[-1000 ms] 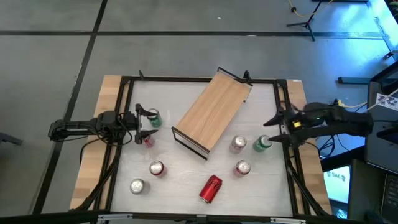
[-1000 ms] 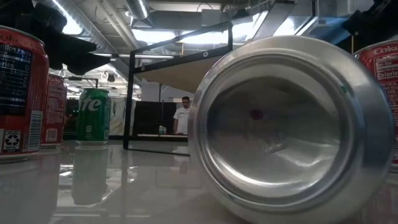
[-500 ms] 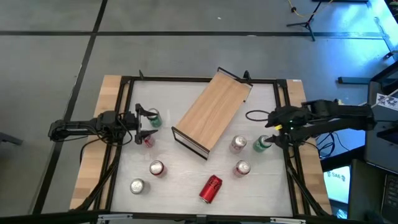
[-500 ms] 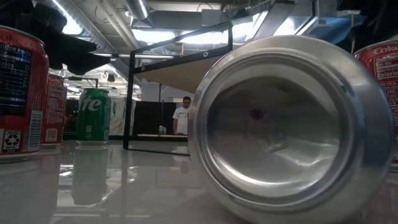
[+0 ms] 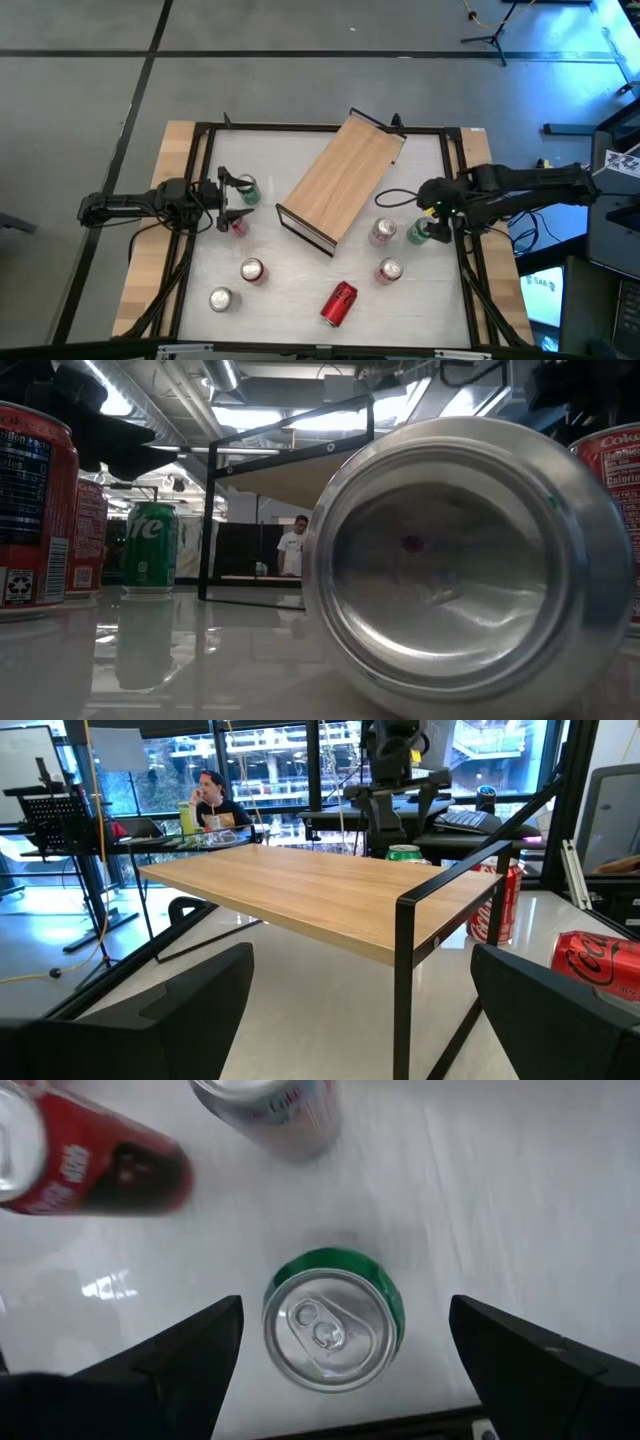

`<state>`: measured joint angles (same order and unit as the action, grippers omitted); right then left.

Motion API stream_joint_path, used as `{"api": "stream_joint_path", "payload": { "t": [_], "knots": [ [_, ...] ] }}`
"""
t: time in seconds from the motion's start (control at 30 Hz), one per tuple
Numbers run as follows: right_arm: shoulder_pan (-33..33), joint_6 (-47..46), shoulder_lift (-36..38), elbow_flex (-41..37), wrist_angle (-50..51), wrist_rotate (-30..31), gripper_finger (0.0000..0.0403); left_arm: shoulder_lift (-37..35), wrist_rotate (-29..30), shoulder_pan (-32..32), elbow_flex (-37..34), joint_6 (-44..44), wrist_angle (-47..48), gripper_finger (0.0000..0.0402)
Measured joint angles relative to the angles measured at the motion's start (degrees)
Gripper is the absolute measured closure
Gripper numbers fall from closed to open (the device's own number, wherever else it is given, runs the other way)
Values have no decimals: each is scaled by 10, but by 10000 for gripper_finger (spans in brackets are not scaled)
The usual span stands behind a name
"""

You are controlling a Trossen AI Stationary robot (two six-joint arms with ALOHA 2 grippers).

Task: Place canned beverage on shelf
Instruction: Put the right green soda can on the shelf

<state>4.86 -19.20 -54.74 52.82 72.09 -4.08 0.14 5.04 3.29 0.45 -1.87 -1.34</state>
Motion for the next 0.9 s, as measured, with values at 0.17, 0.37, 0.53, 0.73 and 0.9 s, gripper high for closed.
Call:
{"api": "stream_joint_path", "payload": {
  "t": [0.17,0.37,0.53,0.73,0.9],
  "knots": [
    [0,1,-39,0,4,-6,54,0,0,0,0,0,0,37],
    [0,1,-81,0,19,-21,54,0,0,0,0,0,0,37],
    [0,1,-112,0,18,-20,54,0,0,0,0,0,0,37],
    [0,2,-143,0,17,-19,54,0,0,0,0,24,0,37],
    [0,11,-157,0,19,-19,54,0,0,0,0,45,0,37]
  ]
}}
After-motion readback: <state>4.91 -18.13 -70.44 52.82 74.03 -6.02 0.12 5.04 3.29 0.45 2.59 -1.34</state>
